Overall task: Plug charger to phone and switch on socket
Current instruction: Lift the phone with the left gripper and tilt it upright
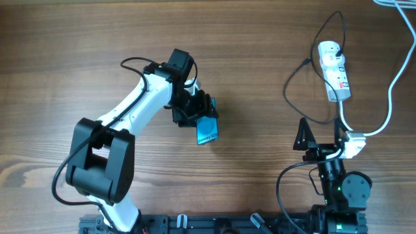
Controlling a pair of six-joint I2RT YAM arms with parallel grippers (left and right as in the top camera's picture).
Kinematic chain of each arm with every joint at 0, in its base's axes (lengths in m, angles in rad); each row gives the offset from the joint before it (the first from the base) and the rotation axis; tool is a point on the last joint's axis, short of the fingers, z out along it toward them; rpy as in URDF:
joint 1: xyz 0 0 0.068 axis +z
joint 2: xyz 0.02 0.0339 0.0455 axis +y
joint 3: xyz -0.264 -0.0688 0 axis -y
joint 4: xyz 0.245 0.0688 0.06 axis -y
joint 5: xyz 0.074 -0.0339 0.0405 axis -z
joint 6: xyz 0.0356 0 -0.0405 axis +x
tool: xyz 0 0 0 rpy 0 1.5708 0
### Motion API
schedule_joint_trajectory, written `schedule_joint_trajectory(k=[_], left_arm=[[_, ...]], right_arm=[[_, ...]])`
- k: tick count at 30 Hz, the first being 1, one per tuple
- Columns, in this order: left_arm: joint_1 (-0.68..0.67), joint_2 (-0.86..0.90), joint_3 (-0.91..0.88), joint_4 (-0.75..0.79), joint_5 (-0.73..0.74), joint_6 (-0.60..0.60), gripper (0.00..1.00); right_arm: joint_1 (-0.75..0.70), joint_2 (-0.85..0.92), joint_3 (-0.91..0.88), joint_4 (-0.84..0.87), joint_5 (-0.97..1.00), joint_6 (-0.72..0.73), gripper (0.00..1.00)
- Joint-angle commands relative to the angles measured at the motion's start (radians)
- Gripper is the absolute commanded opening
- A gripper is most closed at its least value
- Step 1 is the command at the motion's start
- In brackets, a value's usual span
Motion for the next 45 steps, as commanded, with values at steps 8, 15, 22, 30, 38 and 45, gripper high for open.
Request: schedule_joint_trajectory(k=[8,15,22,30,38,45], left_arm=[[0.041,-0.037,0.026,-0.001,0.28,-0.048,0.6],[0.136,-0.037,0.026,-0.001,0.51,-0.047,0.57],[0.166,-0.037,0.026,0.002,0.638,-0.047,0.57],[0.166,-0.037,0.031,0.01,0.707,-0.047,0.56],[0.166,-0.037,0.031,0.01,0.707,-0.047,0.56],[0.166,-0.037,0.031,0.012,0.706,-0.047,0.56]], right_arm=[[-0.002,-0.011,-0.001,0.003,0.01,0.0,1.0],[-0.002,-0.011,-0.001,0.003,0.01,0.0,1.0],[-0.002,-0.011,-0.001,0.003,0.01,0.0,1.0],[-0.002,-0.011,-0.001,0.003,0.01,0.0,1.0],[-0.002,-0.011,-0.001,0.003,0.01,0.0,1.0],[-0.002,-0.011,-0.001,0.003,0.01,0.0,1.0]])
